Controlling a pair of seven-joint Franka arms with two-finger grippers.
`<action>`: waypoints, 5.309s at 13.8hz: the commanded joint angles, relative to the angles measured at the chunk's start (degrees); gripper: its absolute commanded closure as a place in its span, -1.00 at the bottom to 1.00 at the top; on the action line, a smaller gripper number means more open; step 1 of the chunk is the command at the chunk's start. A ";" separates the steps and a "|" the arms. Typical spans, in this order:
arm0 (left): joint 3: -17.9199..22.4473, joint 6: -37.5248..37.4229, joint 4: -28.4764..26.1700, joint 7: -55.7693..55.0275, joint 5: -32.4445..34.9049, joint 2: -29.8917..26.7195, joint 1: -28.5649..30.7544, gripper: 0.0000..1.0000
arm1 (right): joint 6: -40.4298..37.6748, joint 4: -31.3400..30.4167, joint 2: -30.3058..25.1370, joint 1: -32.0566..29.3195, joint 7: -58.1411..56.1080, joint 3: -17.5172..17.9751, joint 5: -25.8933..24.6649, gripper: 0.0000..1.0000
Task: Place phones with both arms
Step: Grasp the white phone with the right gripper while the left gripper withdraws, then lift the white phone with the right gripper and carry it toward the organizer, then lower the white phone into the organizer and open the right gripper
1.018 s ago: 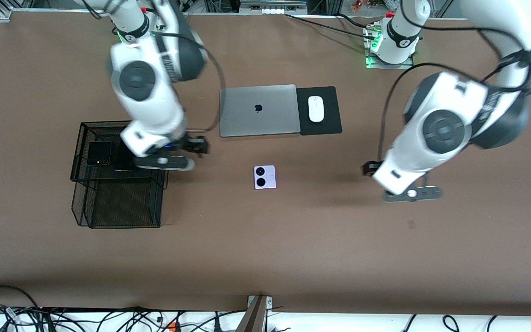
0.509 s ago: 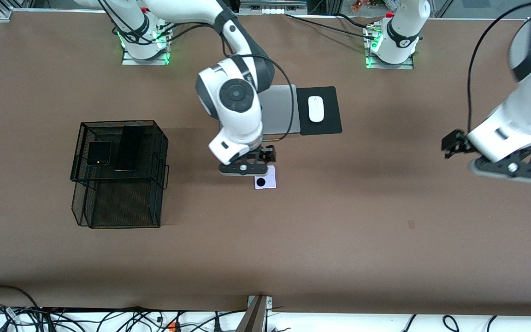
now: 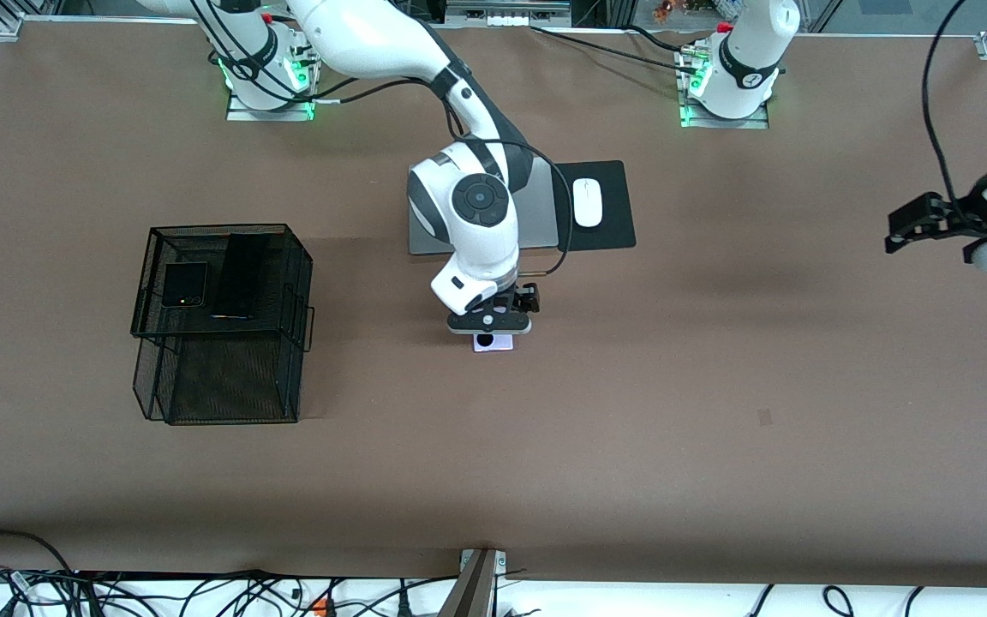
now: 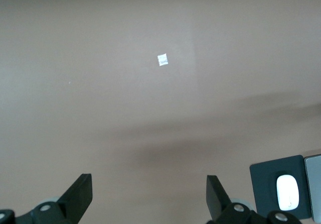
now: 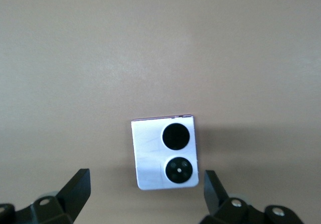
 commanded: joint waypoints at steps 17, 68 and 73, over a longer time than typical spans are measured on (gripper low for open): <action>-2.31 1.14 -3.86 -7.33 3.30 -3.62 0.38 -1.00 | 11.70 -3.82 6.83 1.90 0.64 0.17 0.66 -1.00; -1.70 -1.24 -0.62 -8.03 2.68 -2.13 0.65 -1.00 | -11.06 -12.16 -3.63 -26.49 -56.58 -15.30 16.30 0.60; -2.23 -1.15 -0.61 -8.21 2.68 -2.13 0.04 -1.00 | -15.53 -12.78 -4.24 -27.19 -53.59 -15.56 16.22 -1.00</action>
